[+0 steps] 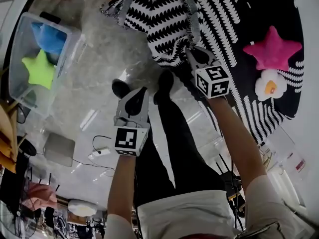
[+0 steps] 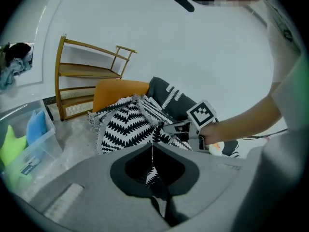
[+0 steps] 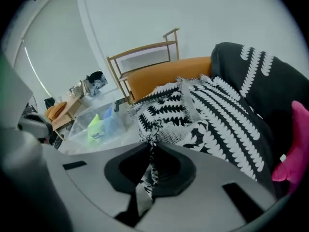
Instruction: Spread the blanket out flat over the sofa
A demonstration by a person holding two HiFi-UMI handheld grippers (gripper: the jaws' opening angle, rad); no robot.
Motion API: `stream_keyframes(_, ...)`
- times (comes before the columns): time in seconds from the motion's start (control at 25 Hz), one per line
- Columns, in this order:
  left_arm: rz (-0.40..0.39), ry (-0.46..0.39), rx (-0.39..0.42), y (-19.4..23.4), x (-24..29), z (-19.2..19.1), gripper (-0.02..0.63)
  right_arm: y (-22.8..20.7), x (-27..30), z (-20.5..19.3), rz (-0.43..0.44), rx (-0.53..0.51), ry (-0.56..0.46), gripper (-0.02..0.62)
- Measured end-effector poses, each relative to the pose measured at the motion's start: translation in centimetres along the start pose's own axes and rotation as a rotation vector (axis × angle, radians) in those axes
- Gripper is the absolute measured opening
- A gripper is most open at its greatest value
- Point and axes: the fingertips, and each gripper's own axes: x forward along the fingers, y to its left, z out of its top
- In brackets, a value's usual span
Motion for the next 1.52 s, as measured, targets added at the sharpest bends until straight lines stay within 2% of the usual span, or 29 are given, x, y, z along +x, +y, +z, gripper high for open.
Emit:
stream_keyframes(0.4,0.03,-0.027,-0.01,4.5,-3.8,1.8,0.018,9.4,3.4,6.1,0.11,-0.02,-0.05,0.02)
stream_keyframes(0.92,0.088,-0.07,-0.074,11.3,-8.6,2.1,0.018,21.9,10.3,10.9,0.268,-0.052,-0.073,0.02)
stream_keyframes(1.2,0.133,-0.093,-0.098,13.6,-10.4,1.7,0.018,26.6,13.7,10.8,0.385,-0.057,-0.028,0.02)
stream_keyframes(1.52,0.184,-0.131,-0.161,17.2,-13.3,0.3,0.018,31.2,18.0,9.7,0.463,-0.048,0.016,0.021)
